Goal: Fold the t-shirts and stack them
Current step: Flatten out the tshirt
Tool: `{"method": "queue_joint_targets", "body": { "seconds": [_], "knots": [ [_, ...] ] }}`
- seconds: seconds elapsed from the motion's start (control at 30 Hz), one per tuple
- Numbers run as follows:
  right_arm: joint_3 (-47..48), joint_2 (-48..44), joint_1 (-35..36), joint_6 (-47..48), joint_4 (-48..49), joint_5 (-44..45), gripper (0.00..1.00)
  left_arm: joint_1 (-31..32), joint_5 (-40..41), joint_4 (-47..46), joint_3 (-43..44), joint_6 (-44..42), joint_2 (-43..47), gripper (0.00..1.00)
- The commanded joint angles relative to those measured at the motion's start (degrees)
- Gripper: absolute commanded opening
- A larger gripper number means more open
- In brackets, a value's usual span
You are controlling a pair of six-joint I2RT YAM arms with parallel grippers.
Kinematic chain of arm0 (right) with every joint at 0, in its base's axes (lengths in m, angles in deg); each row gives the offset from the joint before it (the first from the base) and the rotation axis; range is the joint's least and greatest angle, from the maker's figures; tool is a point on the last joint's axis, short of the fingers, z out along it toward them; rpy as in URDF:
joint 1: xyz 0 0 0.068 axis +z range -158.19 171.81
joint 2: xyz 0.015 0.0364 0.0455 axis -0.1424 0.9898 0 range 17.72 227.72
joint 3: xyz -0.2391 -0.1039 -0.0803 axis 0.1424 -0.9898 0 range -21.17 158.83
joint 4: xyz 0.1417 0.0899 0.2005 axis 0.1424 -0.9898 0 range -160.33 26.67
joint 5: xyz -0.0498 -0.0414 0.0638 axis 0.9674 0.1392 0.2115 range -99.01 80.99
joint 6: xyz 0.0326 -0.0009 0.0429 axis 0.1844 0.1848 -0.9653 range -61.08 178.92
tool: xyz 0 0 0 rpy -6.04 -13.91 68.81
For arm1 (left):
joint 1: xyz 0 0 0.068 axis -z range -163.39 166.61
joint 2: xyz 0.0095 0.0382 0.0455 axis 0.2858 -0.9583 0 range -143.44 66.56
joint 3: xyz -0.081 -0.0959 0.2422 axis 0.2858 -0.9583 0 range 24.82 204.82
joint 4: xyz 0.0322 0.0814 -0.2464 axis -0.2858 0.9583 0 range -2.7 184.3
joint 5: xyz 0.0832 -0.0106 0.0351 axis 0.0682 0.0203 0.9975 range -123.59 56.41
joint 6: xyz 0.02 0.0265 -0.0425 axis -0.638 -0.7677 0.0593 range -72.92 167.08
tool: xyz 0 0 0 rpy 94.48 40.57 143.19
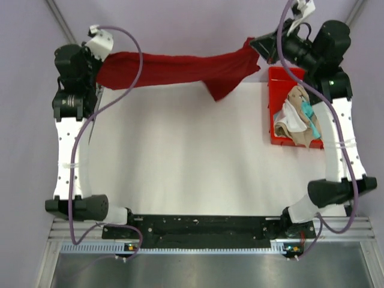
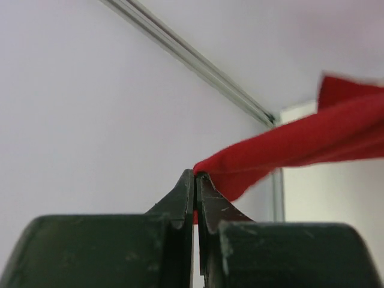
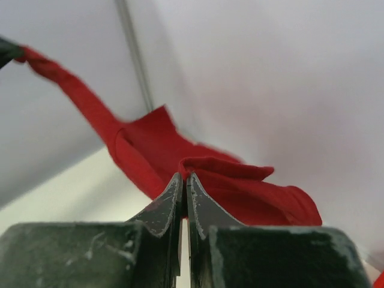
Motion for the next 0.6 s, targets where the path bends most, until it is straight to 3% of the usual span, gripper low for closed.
{"method": "queue_joint_targets", "body": {
  "seconds": [0.0,0.07,0.17,0.27,0.33,0.4,0.5,0.57],
  "knots": [
    [-23.63,-11.78,1.07,15.19,4.65,-12.99,0.0,-0.26,-9.51,-3.0,-21.34,0.81,10.21,0.0],
    [-39.1,-17.76,3.0,21.29,5.7,-8.02,0.0,-0.08,-12.07,-3.09,-31.72,0.37,13.73,0.0],
    [-60.04,-24.11,6.69,22.2,10.53,-0.53,0.0,-0.17,-14.27,-3.78,-47.18,-1.91,17.52,0.0],
    [-70.89,-24.12,11.43,20.63,7.31,4.82,0.04,-0.17,-13.4,-6.94,-61.16,-4.64,18.84,0.0],
    [-72.58,-22.81,14.68,14.06,3.54,12.72,0.07,-0.26,-12.44,-8.18,-67.68,-5.78,18.15,0.0],
    [-74.41,-22.01,15.75,1.51,-0.16,17.48,0.12,-0.26,-11.21,-8.36,-71.56,-5.61,16.74,0.0],
    [-81.7,-24.37,16.02,-11.35,-2.46,18.63,0.18,-0.35,-9.71,-8.71,-75.17,-6.05,15.42,0.0],
    [-84.79,-27.97,16.02,-15.41,-5.18,21.09,0.32,-0.43,-9.71,-7.93,-76.41,-6.05,16.03,0.0]
  ]
}}
